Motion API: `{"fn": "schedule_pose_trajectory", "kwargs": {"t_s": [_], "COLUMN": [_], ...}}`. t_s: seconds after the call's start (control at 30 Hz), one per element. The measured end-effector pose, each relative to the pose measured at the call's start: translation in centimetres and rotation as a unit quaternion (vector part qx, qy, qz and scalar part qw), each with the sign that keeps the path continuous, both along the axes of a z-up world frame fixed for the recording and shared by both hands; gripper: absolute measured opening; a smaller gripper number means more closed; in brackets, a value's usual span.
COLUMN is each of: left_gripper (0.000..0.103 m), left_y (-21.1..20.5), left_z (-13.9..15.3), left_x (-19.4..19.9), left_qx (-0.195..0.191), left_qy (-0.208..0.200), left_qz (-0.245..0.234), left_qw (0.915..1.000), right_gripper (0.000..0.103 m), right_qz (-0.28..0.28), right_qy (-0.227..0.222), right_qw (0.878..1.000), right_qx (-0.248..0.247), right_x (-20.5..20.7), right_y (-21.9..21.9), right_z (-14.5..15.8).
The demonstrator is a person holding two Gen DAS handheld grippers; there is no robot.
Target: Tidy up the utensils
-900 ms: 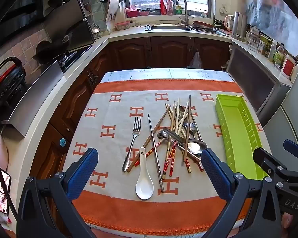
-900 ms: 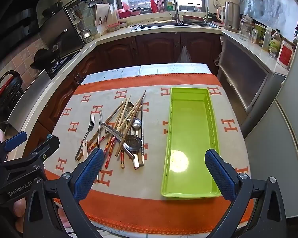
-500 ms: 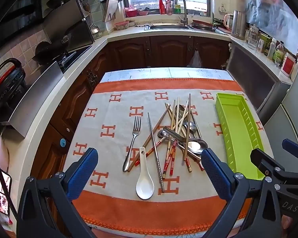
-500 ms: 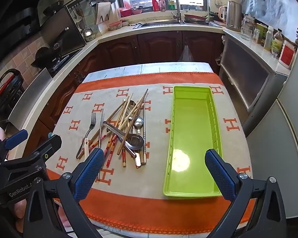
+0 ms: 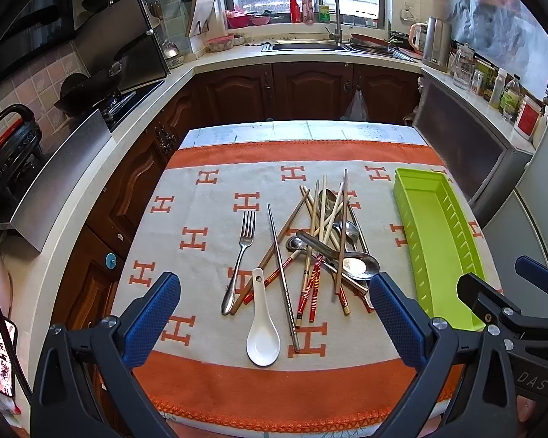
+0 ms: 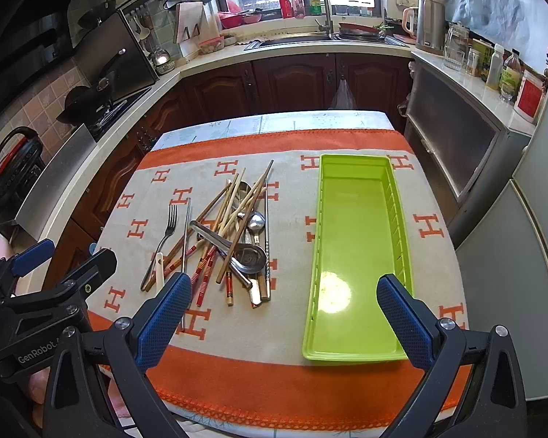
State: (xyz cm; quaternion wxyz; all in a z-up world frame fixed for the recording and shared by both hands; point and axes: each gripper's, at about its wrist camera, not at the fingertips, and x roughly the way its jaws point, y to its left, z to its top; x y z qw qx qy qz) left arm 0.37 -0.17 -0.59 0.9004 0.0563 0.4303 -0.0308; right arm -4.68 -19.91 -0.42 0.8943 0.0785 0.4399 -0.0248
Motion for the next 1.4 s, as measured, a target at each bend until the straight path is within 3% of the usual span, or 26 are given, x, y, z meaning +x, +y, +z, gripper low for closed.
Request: {"fn": "schedule_pose_trajectory", "kwargs": {"t_s": [1.4], "left_gripper": [0.102], "left_y": [0.4], "left_z": [-1.3], "left_x": [0.1], "left_qx": [-0.003], "left_qy": [0.016], "left_qz": [0.002], "left_qw": [0.9999], "right_gripper": [0.103], "right_qz": [-0.001], "right_qy": [0.018], "right_qw": [1.000], "right_qx": [0.015], "right_x": [0.4], "right_y": [0.5], "right_z": [-1.6]}}
